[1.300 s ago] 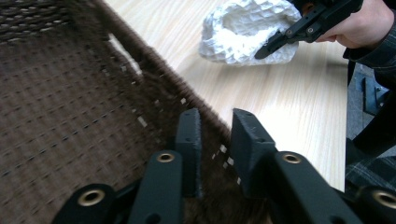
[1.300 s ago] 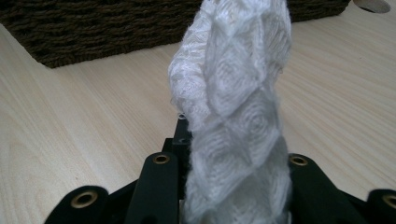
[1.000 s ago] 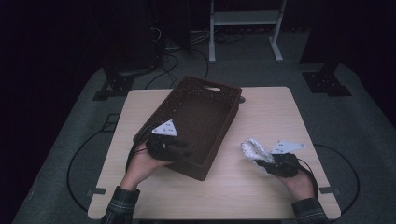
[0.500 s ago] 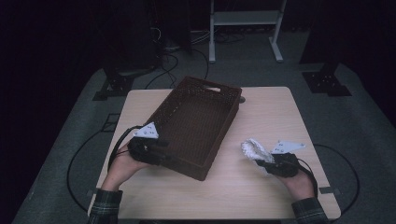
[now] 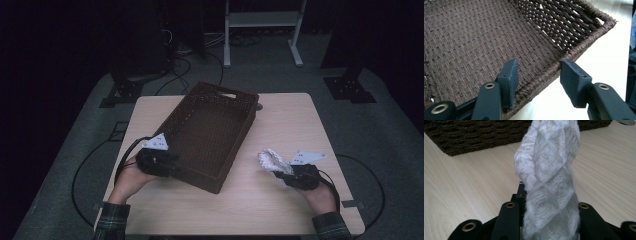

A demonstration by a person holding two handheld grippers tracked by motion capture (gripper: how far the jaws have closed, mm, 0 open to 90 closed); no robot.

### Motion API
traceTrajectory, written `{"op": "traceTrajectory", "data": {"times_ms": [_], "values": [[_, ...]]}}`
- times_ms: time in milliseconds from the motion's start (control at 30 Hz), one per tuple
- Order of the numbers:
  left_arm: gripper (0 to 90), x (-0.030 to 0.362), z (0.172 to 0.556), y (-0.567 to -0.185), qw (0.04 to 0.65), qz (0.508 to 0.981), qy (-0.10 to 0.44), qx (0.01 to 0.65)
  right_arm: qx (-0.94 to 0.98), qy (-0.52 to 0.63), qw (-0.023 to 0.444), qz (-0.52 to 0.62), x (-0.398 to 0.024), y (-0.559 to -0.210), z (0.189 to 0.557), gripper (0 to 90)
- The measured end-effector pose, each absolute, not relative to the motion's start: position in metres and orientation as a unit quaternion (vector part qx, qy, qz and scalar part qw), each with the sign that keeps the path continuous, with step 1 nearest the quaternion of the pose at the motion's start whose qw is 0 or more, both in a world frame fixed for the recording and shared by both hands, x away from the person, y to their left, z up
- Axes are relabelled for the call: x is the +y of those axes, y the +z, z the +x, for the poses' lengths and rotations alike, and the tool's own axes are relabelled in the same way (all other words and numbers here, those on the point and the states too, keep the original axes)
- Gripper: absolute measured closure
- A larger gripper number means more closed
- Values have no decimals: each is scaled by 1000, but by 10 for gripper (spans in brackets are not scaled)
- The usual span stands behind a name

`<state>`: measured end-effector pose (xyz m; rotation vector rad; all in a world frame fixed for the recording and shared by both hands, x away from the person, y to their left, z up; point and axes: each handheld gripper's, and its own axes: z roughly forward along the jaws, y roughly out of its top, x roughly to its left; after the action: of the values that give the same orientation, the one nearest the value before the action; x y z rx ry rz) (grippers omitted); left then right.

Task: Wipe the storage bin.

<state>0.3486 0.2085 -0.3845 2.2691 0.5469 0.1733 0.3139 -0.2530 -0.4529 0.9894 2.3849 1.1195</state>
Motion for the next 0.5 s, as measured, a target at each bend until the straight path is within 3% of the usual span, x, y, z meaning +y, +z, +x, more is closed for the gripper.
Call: {"op": "traceTrajectory", "data": {"times_ms": [500], "values": [[605,181,345,-386,399,892,56,205,835,394,168,347,-255,-451,314,686]]}}
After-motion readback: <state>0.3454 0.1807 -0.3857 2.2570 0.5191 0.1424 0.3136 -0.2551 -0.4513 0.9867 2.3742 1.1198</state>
